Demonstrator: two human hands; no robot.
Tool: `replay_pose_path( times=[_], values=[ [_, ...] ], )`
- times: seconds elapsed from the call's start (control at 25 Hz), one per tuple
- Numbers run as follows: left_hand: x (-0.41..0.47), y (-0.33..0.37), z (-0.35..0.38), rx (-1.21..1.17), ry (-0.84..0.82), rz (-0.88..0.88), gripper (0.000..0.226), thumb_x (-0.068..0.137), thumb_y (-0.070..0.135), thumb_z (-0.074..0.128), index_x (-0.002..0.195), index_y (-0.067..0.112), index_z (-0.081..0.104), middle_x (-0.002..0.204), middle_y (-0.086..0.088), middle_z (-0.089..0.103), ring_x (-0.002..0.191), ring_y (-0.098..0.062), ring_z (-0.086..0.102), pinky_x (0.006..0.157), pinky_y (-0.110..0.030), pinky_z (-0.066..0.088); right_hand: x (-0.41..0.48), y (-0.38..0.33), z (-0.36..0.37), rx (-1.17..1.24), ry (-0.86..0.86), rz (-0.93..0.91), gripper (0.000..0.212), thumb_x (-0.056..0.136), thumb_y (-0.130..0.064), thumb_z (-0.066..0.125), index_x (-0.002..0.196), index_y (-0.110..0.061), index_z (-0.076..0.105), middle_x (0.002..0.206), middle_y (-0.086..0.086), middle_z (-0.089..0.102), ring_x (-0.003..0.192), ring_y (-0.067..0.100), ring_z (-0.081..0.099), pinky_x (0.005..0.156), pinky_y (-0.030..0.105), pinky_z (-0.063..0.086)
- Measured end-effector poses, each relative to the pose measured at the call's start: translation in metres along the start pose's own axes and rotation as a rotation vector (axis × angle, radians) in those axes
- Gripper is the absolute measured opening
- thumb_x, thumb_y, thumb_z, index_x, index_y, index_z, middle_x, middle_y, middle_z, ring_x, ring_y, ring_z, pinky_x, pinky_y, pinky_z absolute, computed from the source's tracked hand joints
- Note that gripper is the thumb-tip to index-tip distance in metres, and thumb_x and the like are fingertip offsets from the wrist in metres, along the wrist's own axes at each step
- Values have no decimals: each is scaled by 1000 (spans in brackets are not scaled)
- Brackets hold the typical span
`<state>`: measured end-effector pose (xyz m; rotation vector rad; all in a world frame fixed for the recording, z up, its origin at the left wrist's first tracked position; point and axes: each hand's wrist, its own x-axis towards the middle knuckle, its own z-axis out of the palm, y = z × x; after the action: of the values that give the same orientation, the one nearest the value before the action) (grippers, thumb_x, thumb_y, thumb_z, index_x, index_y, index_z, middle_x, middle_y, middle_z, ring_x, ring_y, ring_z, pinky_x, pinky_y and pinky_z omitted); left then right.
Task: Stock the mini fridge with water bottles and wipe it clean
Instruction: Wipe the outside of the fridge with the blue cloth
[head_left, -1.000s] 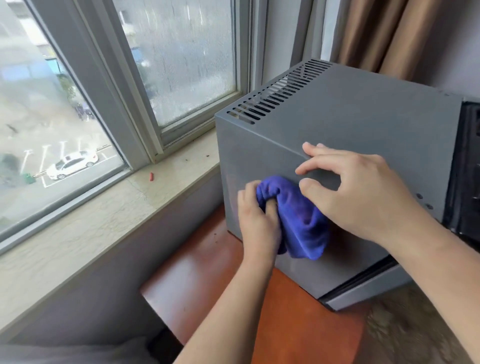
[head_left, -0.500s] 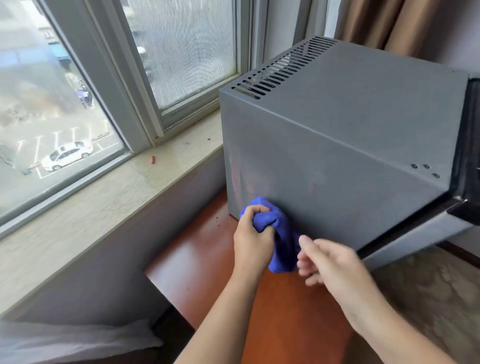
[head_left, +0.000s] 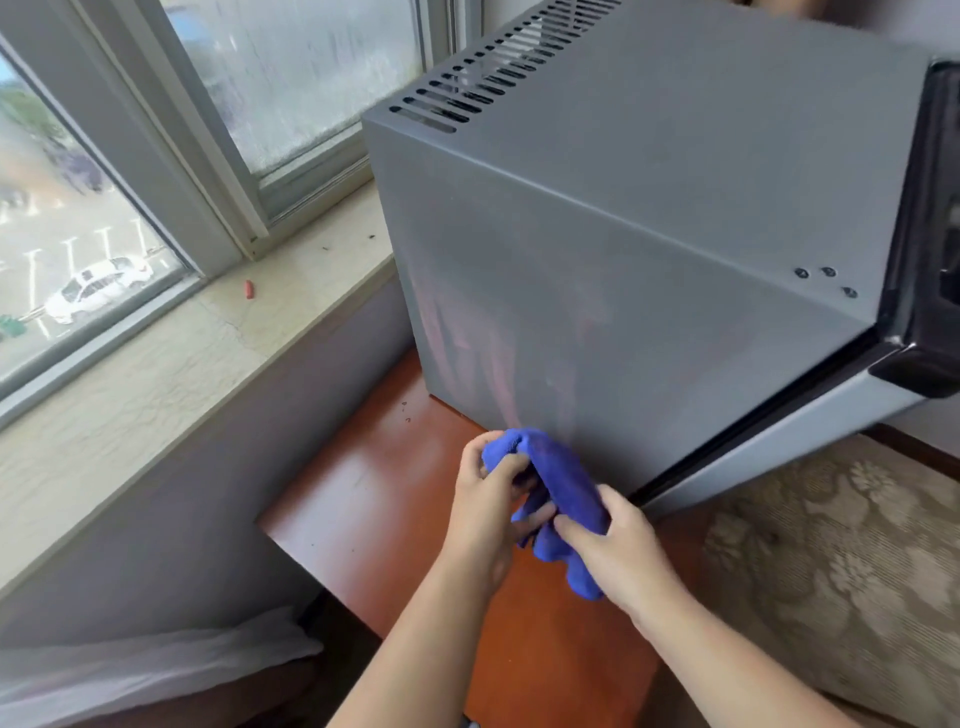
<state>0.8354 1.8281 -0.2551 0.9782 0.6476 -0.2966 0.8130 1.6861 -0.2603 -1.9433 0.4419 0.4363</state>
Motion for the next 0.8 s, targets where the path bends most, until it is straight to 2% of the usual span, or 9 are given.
replay_pose_path(
  times=[0.08, 0.16, 0.28, 0.36, 0.48, 0.56, 0.64, 0.72, 0.8],
  values=[
    [2, 5, 8, -72, 68, -41, 35, 94, 32, 73, 123, 22, 55, 121, -6, 71, 107, -21, 72, 87, -44, 62, 1, -5, -11, -111, 179, -205, 14, 80, -11, 73, 88, -21, 65, 85, 0, 66, 81, 15, 65, 71, 15, 49],
    [-4, 11, 14, -55, 61, -138, 44, 96, 48, 66, 121, 13, 60, 125, -17, 68, 101, -28, 74, 86, -43, 61, -2, -11, -15, -193, 243, -421, 24, 78, -5, 75, 97, -19, 68, 95, -6, 59, 87, 5, 60, 75, 6, 41],
    [-17, 14, 20, -95, -87, -221, 69, 97, 64, 52, 130, 3, 59, 119, -27, 70, 97, -35, 73, 86, -46, 59, -8, -13, -16, -213, 223, -585, 36, 78, 1, 76, 109, -17, 69, 101, -8, 56, 91, 6, 62, 80, 10, 43],
    [-24, 14, 23, -6, -186, -197, 66, 104, 58, 42, 125, -1, 62, 116, -24, 73, 102, -33, 72, 95, -47, 54, -7, -11, -17, -242, 170, -625, 37, 79, -1, 77, 111, -18, 69, 101, -9, 54, 90, 9, 62, 80, 13, 44],
    [-1, 7, 20, 137, 36, -88, 28, 105, 30, 51, 116, 7, 62, 105, -18, 76, 94, -26, 76, 84, -40, 60, -4, -15, -22, -342, 17, -572, 53, 79, -15, 80, 128, -25, 62, 114, -11, 51, 107, 3, 57, 94, 3, 35],
    [24, 5, 7, 285, 167, 15, 28, 96, 20, 52, 122, 9, 57, 109, -14, 72, 99, -28, 73, 87, -43, 60, -1, -24, -27, -360, -33, -470, 59, 81, -24, 78, 136, -33, 56, 123, -14, 49, 112, -7, 50, 98, 0, 29],
    [53, 9, -7, 482, 211, 75, 25, 91, 11, 47, 116, 13, 48, 105, -8, 65, 95, -27, 64, 86, -41, 55, 7, -34, -31, -344, -38, -346, 49, 86, -29, 74, 130, -39, 57, 122, -16, 52, 105, -7, 51, 93, 8, 34],
    [84, 15, -15, 579, 261, 47, 23, 89, 15, 50, 110, 20, 43, 106, -9, 59, 90, -27, 57, 81, -42, 54, 14, -37, -29, -332, -61, -244, 35, 89, -33, 71, 121, -42, 61, 119, -16, 57, 103, -1, 57, 88, 17, 39],
    [109, 21, -16, 415, 244, -38, 34, 79, 22, 47, 112, 19, 39, 115, -9, 56, 88, -27, 54, 71, -38, 55, 20, -32, -23, -270, -87, -165, 26, 90, -34, 68, 114, -44, 64, 118, -18, 61, 103, 1, 62, 89, 23, 46]
  ],
)
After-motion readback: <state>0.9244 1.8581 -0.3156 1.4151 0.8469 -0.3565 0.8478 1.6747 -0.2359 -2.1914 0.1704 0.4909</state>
